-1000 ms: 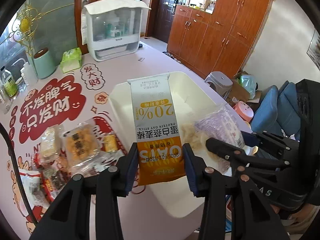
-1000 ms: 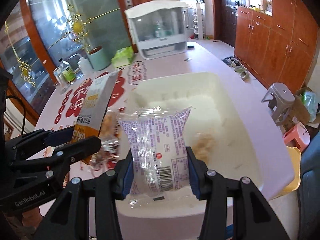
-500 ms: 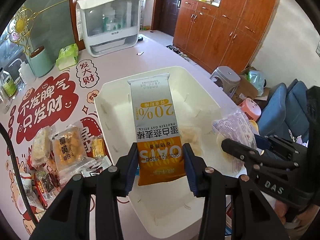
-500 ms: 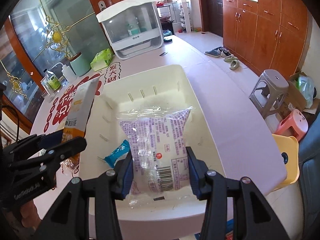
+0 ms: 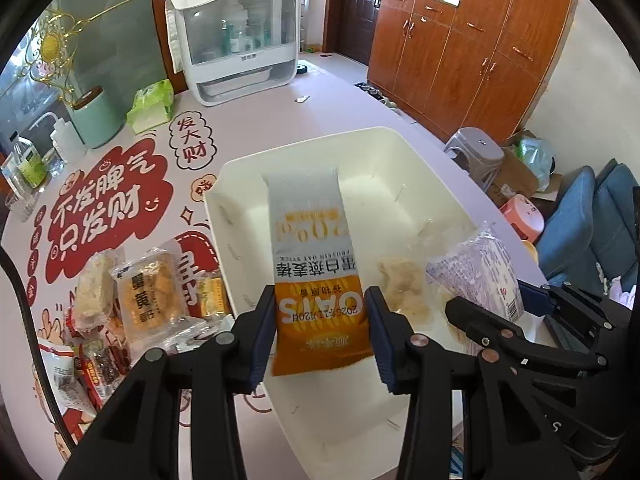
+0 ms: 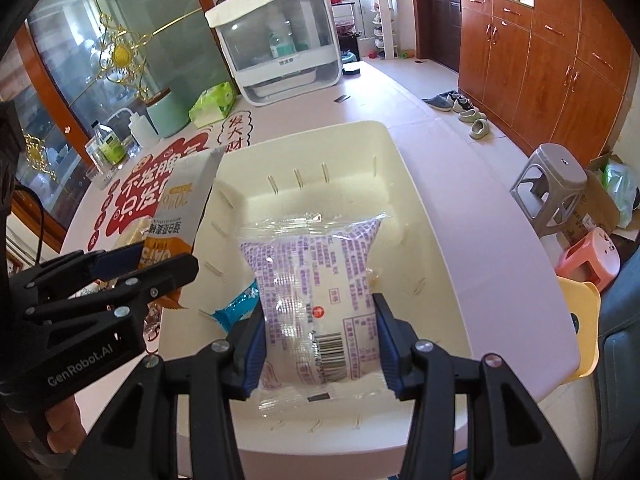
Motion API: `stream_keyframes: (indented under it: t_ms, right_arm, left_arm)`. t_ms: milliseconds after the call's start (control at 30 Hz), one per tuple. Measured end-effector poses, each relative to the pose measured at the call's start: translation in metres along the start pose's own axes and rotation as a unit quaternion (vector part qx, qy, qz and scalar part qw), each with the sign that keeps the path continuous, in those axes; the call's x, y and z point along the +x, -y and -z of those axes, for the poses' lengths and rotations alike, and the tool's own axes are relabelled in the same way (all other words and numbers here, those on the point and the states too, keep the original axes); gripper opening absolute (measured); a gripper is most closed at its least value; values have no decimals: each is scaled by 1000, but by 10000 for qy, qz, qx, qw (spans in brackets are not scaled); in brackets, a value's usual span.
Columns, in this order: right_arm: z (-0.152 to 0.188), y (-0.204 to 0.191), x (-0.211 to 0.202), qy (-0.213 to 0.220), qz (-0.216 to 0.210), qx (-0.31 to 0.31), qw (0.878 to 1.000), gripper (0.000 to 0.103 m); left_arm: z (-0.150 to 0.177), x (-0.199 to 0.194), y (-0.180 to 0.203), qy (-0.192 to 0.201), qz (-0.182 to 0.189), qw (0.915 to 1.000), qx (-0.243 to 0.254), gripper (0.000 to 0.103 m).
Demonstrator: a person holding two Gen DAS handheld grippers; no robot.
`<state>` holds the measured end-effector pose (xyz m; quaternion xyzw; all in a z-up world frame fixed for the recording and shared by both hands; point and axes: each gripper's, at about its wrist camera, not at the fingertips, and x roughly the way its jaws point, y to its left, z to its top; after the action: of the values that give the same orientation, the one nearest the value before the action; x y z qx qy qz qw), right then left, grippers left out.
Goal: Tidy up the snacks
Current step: 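Carry both packs into the white tray and open both grippers, then withdraw both open grippers from the tray toward the snack pile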
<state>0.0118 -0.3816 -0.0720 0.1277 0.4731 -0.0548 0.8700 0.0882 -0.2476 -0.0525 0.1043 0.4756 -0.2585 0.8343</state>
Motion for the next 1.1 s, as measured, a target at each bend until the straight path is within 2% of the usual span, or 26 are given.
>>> stream_keyframes:
  t_ms: [100, 167, 267, 567, 1100]
  right_arm:
    - [0, -2, 2, -29, 69, -8, 10000, 49]
    - [-1, -3, 3, -24, 103, -9, 9999, 49]
    - [-1, -3, 1, 24, 128, 29, 9999, 49]
    - [1, -5, 0, 8, 110, 45, 9999, 49]
    - [8, -16, -4, -43, 43, 54, 10000, 51]
  left_arm:
    - [1, 0, 0, 25, -206, 9998, 82, 49]
    - [2, -1, -2, 38, -244, 9997, 65, 75]
    - [5, -5, -5, 93, -322, 9994, 30, 81]
    - [11, -9, -7, 51, -470, 9989, 32, 85]
    - [31, -26, -19, -17, -637, 9979, -72, 86]
